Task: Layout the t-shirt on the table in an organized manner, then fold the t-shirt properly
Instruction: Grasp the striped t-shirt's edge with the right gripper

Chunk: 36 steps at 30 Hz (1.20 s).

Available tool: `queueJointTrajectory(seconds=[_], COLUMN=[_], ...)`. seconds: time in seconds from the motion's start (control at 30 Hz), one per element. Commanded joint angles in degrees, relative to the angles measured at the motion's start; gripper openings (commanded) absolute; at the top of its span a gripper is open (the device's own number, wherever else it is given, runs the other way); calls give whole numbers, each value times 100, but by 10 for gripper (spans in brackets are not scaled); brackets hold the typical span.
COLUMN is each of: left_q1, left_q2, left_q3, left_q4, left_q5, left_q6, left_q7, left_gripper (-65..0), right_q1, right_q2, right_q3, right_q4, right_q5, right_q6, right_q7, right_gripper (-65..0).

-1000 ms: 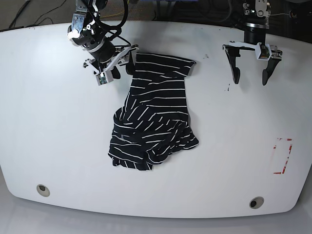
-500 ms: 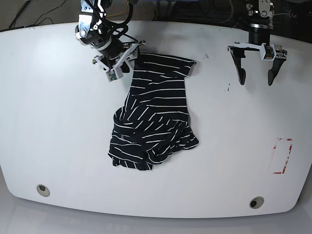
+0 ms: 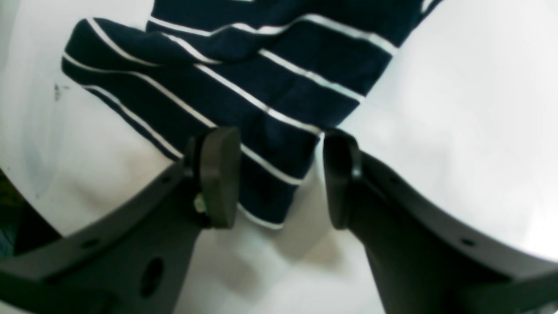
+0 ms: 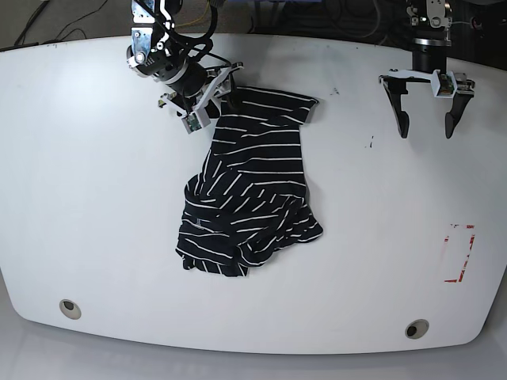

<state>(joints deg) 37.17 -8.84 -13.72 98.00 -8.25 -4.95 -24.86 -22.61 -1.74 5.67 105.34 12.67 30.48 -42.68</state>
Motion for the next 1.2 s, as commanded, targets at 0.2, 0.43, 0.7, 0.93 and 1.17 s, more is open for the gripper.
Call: queueJointTrajectory(seconds=[0.2,0.43,0.7,0.93,1.17], left_q1=[112,129,129,129,129], left_q2=[-43,-43,-43,-43,-26], left_q3=[-180,-303,-365,-365,-356], left_q4=[121,121,121,121,121], left_q5=[-32,-32,-32,-32,-32], left_q6=[7,7,7,7,7], left_q7=[-164,-164,-164,-164,-164], left_gripper=[-127,-127,-127,-127,-127], right_q1=[156,182,173,147,147], right_q2=[29,64,64,64,81], right_q3=[0,0,-9,-123,-449], right_q4=[64,-174,-235,-235,-235], right_q5=[65,-198,-190,-190,-190], right_q6=[-98,-98,-81,-37,-37], right_q7=[105,114,114,114,114], right_gripper=[-354,-354,-354,-354,-355])
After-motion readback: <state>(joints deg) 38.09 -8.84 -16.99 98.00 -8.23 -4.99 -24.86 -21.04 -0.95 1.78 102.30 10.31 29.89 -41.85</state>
